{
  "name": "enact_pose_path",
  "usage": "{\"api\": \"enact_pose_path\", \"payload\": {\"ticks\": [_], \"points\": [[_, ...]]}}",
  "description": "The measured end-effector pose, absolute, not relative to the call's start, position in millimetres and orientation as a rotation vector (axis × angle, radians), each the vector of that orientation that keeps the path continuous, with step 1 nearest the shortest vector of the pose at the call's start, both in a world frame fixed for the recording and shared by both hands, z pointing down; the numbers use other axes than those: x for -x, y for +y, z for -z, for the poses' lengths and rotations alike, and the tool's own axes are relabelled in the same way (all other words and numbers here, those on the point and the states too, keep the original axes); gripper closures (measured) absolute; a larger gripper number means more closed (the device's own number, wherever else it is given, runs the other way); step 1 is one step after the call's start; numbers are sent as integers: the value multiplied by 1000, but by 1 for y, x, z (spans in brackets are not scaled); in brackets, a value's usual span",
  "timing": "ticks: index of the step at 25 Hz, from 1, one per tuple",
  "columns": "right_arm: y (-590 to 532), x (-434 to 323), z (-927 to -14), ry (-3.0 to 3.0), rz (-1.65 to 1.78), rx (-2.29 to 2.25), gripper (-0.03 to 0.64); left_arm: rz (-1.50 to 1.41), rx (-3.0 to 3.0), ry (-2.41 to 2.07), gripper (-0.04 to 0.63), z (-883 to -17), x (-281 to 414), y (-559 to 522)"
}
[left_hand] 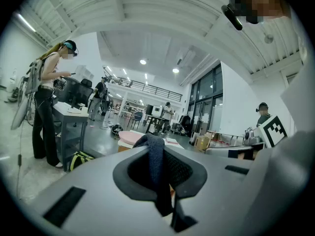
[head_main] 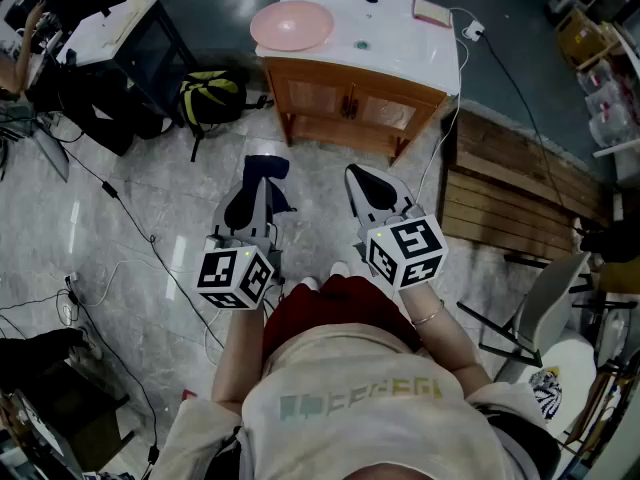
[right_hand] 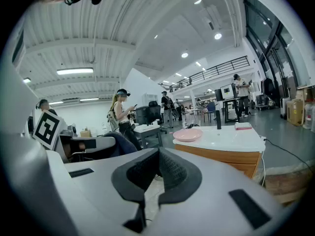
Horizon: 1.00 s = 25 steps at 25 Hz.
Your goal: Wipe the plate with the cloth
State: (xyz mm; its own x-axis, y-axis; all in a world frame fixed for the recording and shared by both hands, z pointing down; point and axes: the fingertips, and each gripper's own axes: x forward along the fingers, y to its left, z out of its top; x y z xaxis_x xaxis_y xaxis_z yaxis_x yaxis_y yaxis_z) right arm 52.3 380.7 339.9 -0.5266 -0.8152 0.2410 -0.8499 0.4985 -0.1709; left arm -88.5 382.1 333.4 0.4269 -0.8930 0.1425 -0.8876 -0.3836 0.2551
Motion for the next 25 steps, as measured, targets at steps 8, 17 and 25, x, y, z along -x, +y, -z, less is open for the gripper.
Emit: {"api": "enact_pose_path", "payload": {"ticks": [8, 17, 25], "points": [[361, -76, -349, -2650, -460, -1426, 580, 23, -2378, -1564, 555, -338, 66, 367], [337, -108, -359, -2654, -573, -1437, 578, 31, -2367, -1622, 555, -332, 54, 355], [282, -114, -353, -2654, -602, -1482, 578, 15, -2368, -1639, 555, -327, 63, 300]]}}
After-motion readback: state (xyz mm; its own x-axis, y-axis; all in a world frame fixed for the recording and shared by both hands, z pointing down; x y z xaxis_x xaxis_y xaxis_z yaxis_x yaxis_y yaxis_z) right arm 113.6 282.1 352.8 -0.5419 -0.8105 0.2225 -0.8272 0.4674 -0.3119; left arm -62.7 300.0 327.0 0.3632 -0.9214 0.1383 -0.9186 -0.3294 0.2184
